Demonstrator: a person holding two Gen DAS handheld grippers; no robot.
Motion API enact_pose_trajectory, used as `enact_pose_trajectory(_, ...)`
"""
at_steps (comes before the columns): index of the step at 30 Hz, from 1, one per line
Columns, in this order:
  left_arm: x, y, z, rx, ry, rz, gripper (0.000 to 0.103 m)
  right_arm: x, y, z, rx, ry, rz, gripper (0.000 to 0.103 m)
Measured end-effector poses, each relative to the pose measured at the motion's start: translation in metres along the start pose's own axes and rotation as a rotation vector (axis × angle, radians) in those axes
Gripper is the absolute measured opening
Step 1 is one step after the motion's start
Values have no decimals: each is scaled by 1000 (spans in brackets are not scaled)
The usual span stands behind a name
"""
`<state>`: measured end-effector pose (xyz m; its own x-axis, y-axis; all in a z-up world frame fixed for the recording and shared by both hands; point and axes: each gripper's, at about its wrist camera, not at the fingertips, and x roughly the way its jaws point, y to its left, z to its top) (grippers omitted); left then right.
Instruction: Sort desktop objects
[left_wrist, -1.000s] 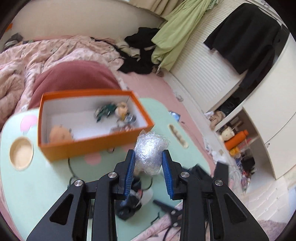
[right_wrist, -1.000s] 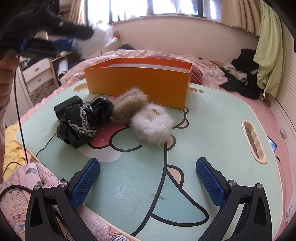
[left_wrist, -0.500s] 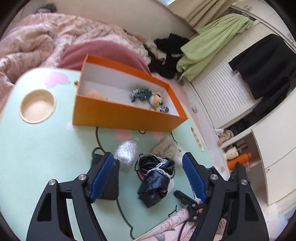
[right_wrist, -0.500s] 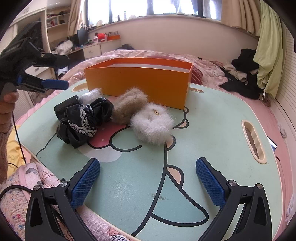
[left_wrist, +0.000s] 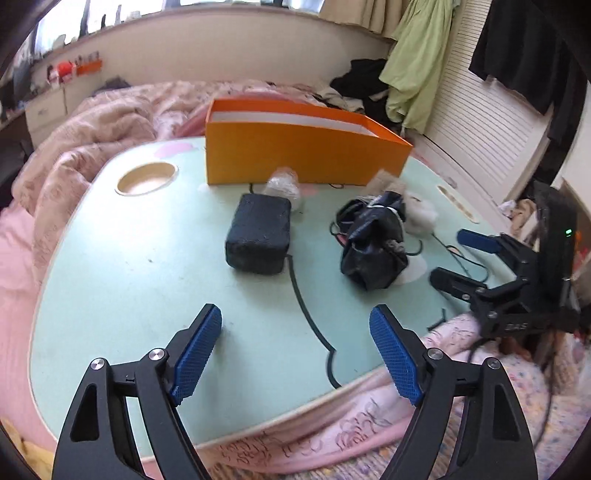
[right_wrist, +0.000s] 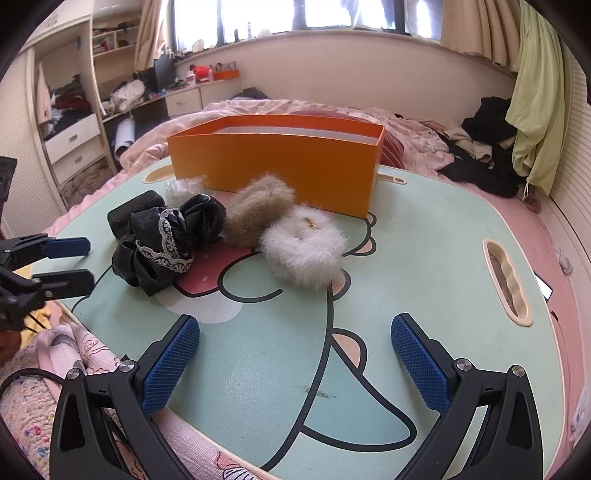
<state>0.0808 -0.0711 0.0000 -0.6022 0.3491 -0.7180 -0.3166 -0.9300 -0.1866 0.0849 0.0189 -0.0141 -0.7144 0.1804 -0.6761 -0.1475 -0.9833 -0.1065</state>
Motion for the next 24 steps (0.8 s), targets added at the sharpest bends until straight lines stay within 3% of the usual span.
enact_pose_trajectory(2,9,-10,-2,85,-23,67,92,0,0,0,0,0,-2,103)
enact_pose_trajectory(5,13,-11,-3,101,-19,26,95,-1,-1,0,2,1,-2,103)
enact_pose_trajectory(6,15,-8,-1,88,-14,27,103,-1,-1,0,1,1,-3,103)
enact_pose_trajectory(22,13,-8,-1,80,-21,31,103,-1,0,2,11,26,-21,103)
enact_pose_trajectory(24,13,-8,-1,80,-22,30,103,0,0,7,18,45,-17,99)
